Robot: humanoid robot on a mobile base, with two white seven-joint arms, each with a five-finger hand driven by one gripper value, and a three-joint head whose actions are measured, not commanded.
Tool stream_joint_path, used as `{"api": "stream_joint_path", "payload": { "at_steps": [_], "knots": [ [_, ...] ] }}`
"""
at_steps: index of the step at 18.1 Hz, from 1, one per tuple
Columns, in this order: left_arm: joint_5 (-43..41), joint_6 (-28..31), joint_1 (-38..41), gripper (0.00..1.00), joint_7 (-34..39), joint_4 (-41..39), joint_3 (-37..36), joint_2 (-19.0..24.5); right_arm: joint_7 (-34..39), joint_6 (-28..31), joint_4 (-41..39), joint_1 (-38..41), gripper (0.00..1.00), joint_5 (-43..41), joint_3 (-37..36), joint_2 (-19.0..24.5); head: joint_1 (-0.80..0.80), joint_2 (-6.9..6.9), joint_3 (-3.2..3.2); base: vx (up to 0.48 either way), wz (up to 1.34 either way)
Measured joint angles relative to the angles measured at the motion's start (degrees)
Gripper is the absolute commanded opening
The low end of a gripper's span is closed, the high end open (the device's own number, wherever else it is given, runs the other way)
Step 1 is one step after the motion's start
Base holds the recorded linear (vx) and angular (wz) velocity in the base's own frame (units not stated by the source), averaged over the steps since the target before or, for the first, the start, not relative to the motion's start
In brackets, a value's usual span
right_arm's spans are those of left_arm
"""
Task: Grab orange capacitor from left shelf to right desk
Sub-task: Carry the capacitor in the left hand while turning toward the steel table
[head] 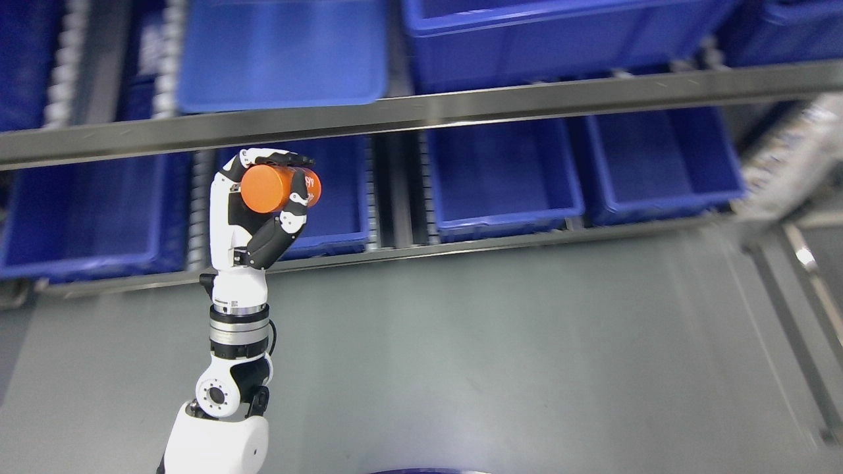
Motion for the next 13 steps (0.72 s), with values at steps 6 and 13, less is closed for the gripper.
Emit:
{"api": "stream_joint_path", "payload": {
  "at_steps": [6,13],
  "knots": [
    [0.00,-0.28,0.15,0.03,-0.06,-0.87,-2.26,-0.01,0.00,-0.27,0.00,-0.08,1.00,0.00,0.00,0.02,0.00,0.00,0.00,0.004,-1.02],
    [0.00,-0.17,0.21,0.03,-0.14,-1.39,-4.85,-0.01,0.00,-0.32,0.00,-0.06,1.00,0.00,0.00,0.01,0.00,0.00,0.00,0.119,-0.64]
  ]
}}
